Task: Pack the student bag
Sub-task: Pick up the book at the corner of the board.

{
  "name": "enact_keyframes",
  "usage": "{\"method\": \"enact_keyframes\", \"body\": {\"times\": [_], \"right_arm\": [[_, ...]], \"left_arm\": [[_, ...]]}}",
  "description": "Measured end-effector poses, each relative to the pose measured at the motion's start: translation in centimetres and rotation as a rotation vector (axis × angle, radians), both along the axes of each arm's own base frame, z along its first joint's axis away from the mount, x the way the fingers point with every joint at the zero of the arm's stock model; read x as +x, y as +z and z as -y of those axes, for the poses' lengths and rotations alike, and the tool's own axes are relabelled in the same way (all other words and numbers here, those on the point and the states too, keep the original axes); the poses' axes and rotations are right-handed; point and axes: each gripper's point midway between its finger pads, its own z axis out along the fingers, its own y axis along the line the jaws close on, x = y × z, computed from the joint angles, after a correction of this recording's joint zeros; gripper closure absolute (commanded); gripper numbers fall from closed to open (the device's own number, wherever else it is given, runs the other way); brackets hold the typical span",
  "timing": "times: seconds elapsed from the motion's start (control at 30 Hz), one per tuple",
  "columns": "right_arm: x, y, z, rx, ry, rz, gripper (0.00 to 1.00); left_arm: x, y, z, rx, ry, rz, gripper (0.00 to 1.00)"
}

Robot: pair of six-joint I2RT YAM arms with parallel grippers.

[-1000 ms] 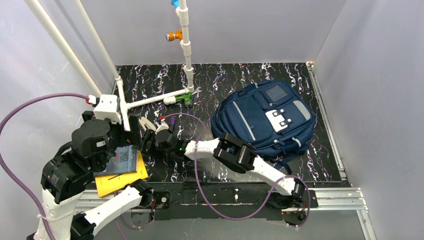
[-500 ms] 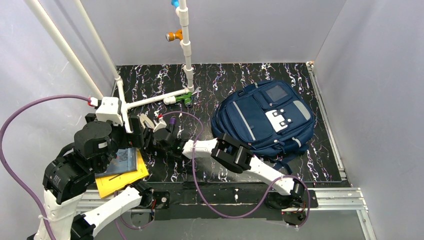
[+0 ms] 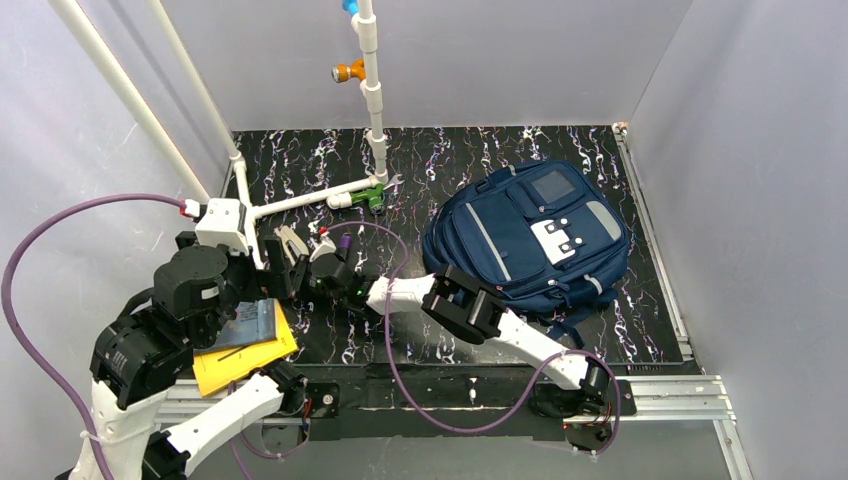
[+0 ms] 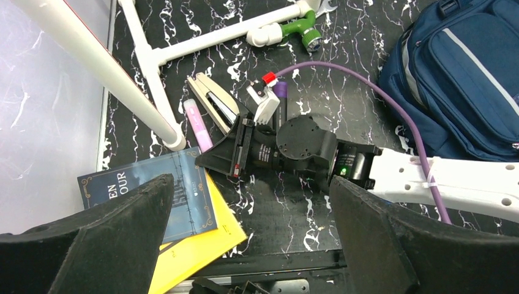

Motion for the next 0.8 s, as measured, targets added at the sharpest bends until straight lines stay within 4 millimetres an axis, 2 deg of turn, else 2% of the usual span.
{"method": "enact_keyframes", "body": {"times": [0.07,0.4,0.5,0.6,0.7,0.77,0.8], "right_arm": [[0.1,0.1,0.3,-0.001,0.003,0.001,0.99],[0.0,2.3,3.1,-0.039,0.032,0.028,0.99],[-0.5,3.0,4.7,-0.058,0.046,0.029,0.99],[-0.9,3.5,7.2,-0.085,0.047,0.031,0.99],[-0.5,3.8,9.0,-0.103,0.043,0.033,0.98],[0.1,3.7,10.1,-0.113,0.037,0.035,0.84],[0.3,3.5,10.4,-0.111,0.039,0.034,0.83]], "left_arm": [[0.0,-0.5,0.1,0.0,-0.003,-0.011,0.02],[0.4,-1.2,1.0,-0.021,-0.019,-0.025,0.02],[0.6,-1.4,1.2,-0.022,-0.019,-0.028,0.02],[0.8,-1.9,1.5,-0.022,-0.025,-0.038,0.02],[0.8,-2.1,1.8,-0.025,-0.033,-0.045,0.02],[0.9,-2.2,1.9,-0.028,-0.036,-0.044,0.02],[1.0,-2.2,2.0,-0.029,-0.038,-0.045,0.02]]}}
